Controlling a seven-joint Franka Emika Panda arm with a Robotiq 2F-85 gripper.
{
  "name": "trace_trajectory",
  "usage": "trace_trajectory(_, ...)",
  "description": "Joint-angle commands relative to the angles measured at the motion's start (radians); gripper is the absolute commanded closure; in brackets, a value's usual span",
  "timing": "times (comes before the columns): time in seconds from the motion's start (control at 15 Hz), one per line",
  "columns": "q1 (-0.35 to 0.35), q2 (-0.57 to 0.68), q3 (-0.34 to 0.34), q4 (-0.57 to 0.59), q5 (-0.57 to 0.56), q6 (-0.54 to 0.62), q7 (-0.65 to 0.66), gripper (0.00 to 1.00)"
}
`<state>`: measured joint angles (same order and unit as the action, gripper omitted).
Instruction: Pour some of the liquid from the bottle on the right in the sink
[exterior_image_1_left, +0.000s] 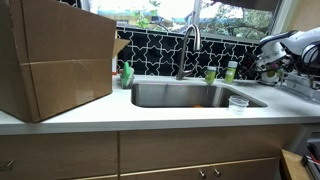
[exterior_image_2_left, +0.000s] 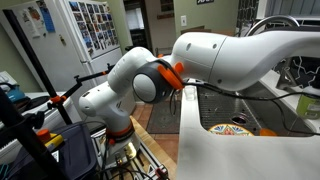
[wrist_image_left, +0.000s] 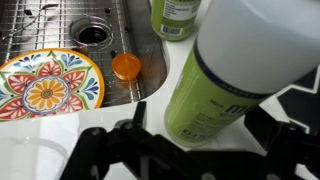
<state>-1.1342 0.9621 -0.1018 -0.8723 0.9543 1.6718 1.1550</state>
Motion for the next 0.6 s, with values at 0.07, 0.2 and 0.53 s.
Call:
trace_trajectory(0.07, -0.012, 0.098, 0.015, 0.135, -0.002, -0.08, 0.075, 0.0)
trace_trajectory(0.2, -0.008, 0.12, 0.012, 0.166, -0.008, -0.098, 0.088, 0.0)
trace_trajectory(0.53, -0.003, 0.166, 0.012, 0.23, -0.006, -0.106, 0.086, 0.05)
